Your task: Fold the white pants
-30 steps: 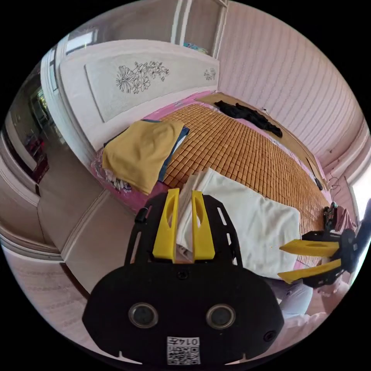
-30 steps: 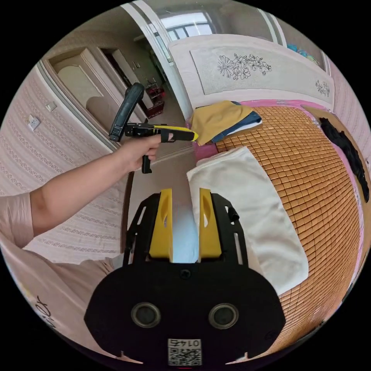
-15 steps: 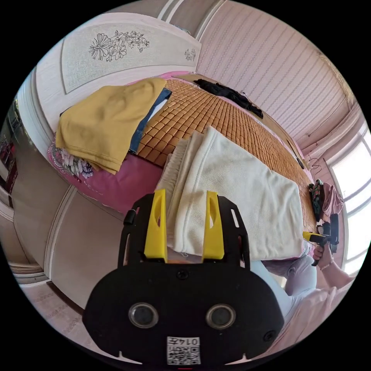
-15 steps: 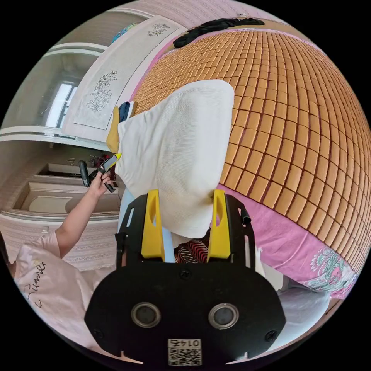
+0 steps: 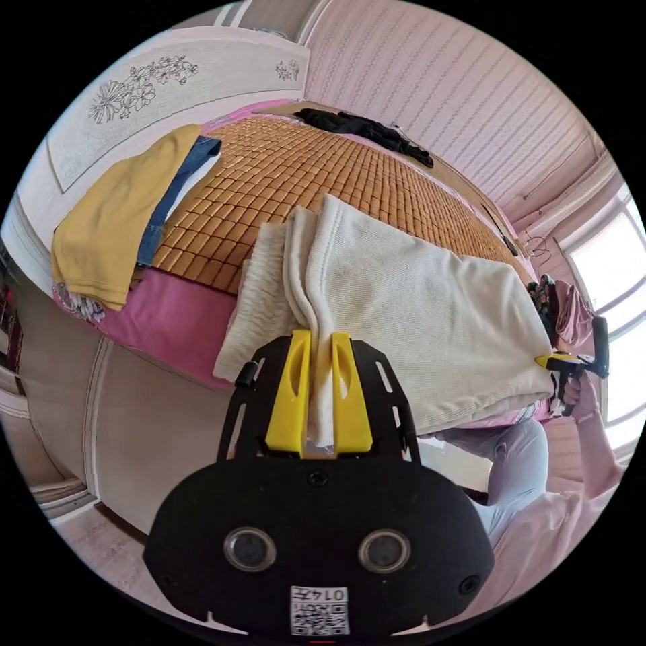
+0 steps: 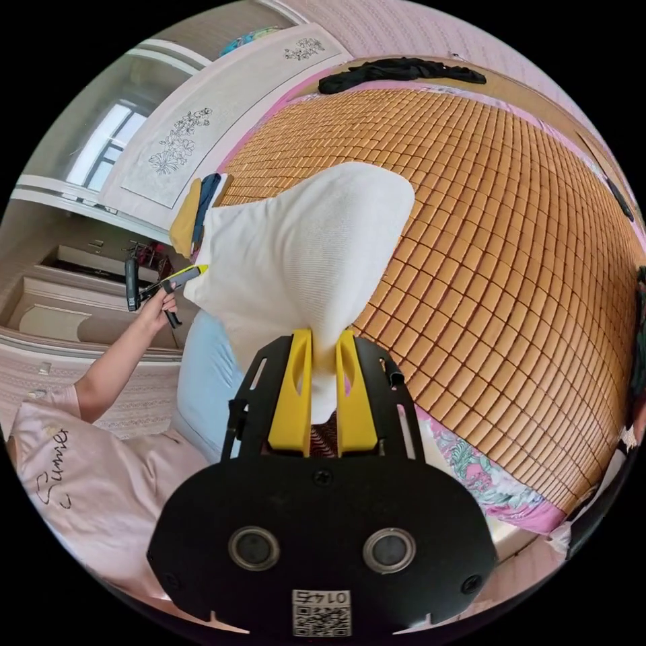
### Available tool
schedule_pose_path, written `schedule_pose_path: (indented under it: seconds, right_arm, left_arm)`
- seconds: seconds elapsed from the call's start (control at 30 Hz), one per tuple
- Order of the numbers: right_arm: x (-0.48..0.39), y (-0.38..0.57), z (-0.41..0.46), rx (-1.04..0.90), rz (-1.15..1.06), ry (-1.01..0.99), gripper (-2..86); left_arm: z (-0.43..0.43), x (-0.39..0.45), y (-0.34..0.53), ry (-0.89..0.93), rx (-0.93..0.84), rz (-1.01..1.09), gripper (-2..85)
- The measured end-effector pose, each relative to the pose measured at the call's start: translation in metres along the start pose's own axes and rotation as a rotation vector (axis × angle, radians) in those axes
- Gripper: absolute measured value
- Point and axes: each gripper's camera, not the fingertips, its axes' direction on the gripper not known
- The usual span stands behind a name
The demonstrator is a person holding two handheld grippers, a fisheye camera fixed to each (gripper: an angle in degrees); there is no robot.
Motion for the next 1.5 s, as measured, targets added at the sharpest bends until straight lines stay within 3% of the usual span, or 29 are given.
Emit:
schedule_pose_path:
  seconds: [0.13,0.23,0.3,0.4,0.6,0.77,0.9,1.07,1.4,1.5]
  right_arm:
    - [0.049,0.043,-0.050,0.023,0.154,0.210,6.5]
    - [0.088,0.083,-0.081,0.059,0.394,0.400,3.7]
    - [0.081,0.101,-0.097,0.138,0.440,0.457,2.5]
    - [0.034,0.103,-0.082,0.176,0.260,0.353,4.0]
    - [-0.090,0.071,0.039,-0.045,-0.182,0.280,13.2]
    - [-0.160,0.056,0.113,-0.169,-0.422,0.391,14.2]
    - [-0.159,0.048,0.139,-0.210,-0.361,0.511,12.1]
    - [-0.167,0.052,0.121,-0.146,-0.339,0.465,3.3]
    - [-0.205,0.067,0.093,-0.024,-0.437,0.438,2.6]
    - [-0.199,0.059,0.116,-0.114,-0.410,0.422,3.7]
  left_arm:
    - [0.027,0.115,0.009,0.233,-0.025,0.143,5.3]
    - [0.061,0.194,0.026,0.289,-0.083,0.199,6.0]
    - [0.076,0.221,0.035,0.261,-0.114,0.214,6.4]
    - [0.072,0.227,0.042,0.215,-0.089,0.193,7.0]
    - [0.034,0.211,0.048,0.163,0.006,0.208,6.5]
    - [0.039,0.236,0.046,0.136,0.005,0.326,7.9]
    - [0.082,0.252,0.042,0.067,-0.106,0.349,8.3]
    - [0.064,0.263,0.045,0.059,-0.049,0.416,0.1]
    - [0.000,0.241,0.056,0.109,0.159,0.365,-0.9]
    - [0.029,0.240,0.055,0.055,0.076,0.397,-0.5]
